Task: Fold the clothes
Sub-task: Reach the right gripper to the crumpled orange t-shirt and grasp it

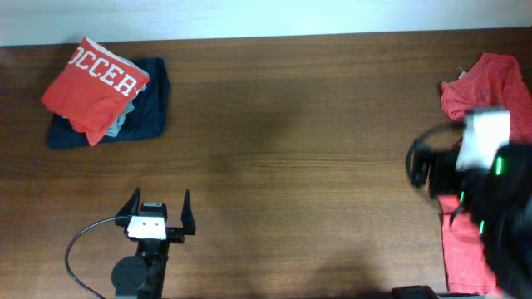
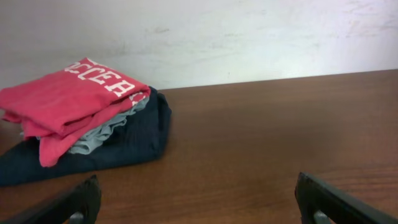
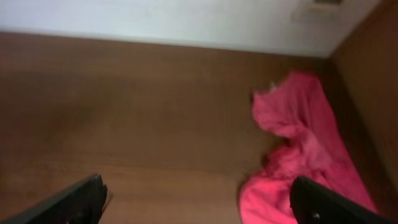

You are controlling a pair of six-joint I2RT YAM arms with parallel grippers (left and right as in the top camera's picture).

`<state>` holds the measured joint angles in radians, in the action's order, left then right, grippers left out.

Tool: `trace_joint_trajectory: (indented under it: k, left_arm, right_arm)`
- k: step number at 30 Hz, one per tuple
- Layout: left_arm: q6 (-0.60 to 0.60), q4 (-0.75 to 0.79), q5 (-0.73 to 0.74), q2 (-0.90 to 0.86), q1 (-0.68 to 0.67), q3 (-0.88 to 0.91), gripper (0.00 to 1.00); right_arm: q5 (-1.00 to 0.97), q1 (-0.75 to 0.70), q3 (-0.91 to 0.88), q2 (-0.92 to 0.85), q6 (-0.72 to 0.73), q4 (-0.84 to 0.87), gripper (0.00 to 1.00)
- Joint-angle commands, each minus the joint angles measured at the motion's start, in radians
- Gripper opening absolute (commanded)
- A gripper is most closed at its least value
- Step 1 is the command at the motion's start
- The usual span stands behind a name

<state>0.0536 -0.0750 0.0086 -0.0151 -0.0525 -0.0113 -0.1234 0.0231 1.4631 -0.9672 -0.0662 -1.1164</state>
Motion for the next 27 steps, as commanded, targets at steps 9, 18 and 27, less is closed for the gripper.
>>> trace_joint_trajectory:
  k: [9, 18, 27]
  left_arm:
    - [0.016, -0.008, -0.005, 0.007, -0.004, 0.002, 0.99]
    - [0.016, -0.008, -0.006, 0.007, -0.004, 0.002, 0.99]
    - [0.016, -0.008, -0.006, 0.007, -0.004, 0.002, 0.99]
  right_arm:
    - [0.306, -0.422, 0.501, -0.634, -0.011, -0.185, 0.99]
    - [0.378, -0.692, 0.506, -0.895, -0.011, -0.126, 0.98]
    - [0.363, -0.845, 0.505, -1.113, -0.003, -0.099, 0.99]
